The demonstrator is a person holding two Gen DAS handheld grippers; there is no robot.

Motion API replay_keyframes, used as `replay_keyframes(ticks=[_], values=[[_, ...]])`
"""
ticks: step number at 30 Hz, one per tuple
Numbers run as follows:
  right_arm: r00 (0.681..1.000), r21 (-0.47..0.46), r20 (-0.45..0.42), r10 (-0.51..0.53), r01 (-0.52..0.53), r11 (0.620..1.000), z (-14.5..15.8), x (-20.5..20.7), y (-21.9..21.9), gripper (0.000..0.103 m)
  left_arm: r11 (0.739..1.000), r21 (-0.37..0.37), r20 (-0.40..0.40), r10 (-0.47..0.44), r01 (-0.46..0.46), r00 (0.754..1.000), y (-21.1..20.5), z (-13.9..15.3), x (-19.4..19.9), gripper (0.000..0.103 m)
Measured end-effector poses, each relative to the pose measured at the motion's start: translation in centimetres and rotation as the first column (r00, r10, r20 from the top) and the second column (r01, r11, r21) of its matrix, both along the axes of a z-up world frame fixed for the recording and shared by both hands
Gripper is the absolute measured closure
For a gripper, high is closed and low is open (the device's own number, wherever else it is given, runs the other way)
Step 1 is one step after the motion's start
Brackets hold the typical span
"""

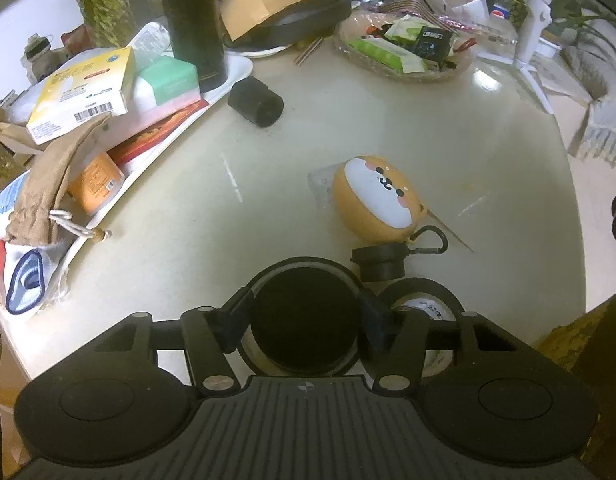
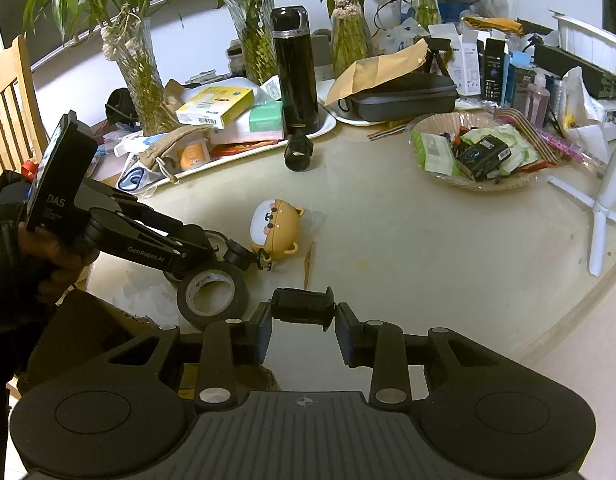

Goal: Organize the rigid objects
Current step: 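Grasp the black cylinder with the left tool while the right tool holds the spool, then carry the spool with the right tool while the left tool carries the cylinder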

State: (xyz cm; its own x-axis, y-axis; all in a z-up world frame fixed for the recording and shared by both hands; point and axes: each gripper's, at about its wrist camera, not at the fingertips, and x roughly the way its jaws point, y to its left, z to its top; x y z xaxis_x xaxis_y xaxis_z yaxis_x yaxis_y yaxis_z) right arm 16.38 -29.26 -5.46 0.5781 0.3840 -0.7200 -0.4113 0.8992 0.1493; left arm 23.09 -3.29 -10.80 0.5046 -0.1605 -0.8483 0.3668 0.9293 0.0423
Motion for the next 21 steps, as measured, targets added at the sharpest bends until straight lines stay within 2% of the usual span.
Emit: replay_keyframes(ticks=[16,21], values=[[1.0,-0.013,0.027,0.007,-0.007,1.0,0.3,-0.3,0.5,0.066,0.999,-0.048,0.051,0.004,-0.001,0.999,1.4,4.5,-2.8,0.047],[1.0,-0.026,0.012,0.019,-0.018,1.0,0.2,-0.3,0.8,0.066,0.998,-0.063,0.072,-0.005,0.009,0.997,1.8,6.0,-4.3,0.047]])
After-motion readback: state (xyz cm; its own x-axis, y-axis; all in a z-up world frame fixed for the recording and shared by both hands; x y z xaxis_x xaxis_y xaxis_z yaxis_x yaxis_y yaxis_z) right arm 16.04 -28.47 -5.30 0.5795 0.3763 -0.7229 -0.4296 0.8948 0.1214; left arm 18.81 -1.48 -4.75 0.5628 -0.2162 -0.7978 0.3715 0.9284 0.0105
